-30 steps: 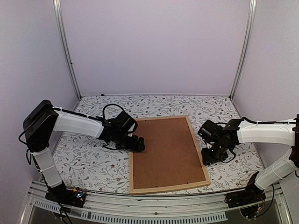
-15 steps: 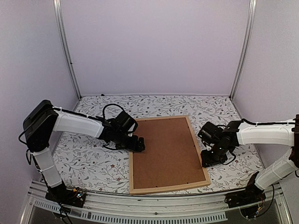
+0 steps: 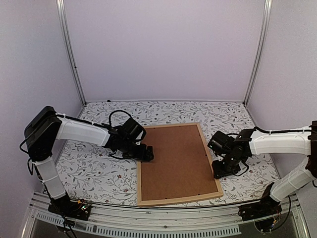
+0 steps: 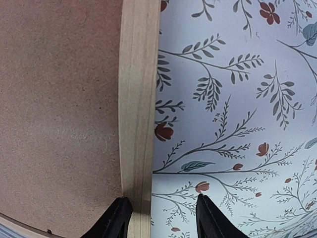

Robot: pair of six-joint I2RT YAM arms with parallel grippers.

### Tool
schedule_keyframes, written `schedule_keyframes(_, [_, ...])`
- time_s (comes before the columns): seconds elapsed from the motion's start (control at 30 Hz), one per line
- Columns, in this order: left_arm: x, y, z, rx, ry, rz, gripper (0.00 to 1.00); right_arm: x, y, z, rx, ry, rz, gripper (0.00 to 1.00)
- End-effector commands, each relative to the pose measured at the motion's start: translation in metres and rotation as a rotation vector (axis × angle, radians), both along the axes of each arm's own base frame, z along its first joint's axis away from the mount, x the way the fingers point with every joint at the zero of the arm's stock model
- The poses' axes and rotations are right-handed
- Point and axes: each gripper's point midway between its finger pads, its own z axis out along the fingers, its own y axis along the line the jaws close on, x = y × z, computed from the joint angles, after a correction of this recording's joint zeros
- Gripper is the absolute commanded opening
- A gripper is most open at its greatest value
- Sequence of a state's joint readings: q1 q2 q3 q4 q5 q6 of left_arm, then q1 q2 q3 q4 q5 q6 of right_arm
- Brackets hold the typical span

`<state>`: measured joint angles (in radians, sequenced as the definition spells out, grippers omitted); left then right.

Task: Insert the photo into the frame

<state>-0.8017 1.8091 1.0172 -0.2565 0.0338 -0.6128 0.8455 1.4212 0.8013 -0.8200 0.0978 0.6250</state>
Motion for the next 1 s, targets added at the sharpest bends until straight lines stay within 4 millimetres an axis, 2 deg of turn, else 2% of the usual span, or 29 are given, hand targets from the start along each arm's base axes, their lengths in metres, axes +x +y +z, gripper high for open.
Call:
schedule_keyframes(0.0, [0.005,-0.004,0.001,-0.005,0.001,-0.007,0.94,-0.009,0.004,-0.012,-0.034,0.035,0.011,0.50])
schedule_keyframes(0.27, [-0.002,-0.011,-0.002,-0.017,0.012,-0.015,0.94,-0.013,0.024,-0.023,-0.041,0.047,0.031,0.50])
schedule_keyframes(0.4, [-0.004,-0.011,-0.004,-0.014,0.015,-0.017,0.94,-0.016,0.017,-0.036,-0.106,0.063,0.029,0.50])
schedule_keyframes(0.47, [-0.003,-0.010,-0.002,-0.010,0.010,-0.017,0.94,-0.015,0.013,-0.036,-0.130,0.056,0.025,0.49])
schedule_keyframes(0.73, [-0.002,0.000,0.027,-0.012,-0.045,0.002,0.95,0.013,0.041,0.010,0.068,-0.051,0.028,0.50])
schedule_keyframes(0.87, [-0.005,0.008,0.043,-0.015,-0.076,0.018,0.96,0.029,0.037,0.027,0.160,-0.093,0.004,0.52])
schedule_keyframes(0.97, [-0.006,0.014,0.049,-0.009,-0.089,0.028,0.96,0.038,0.027,0.032,0.185,-0.109,-0.018,0.51])
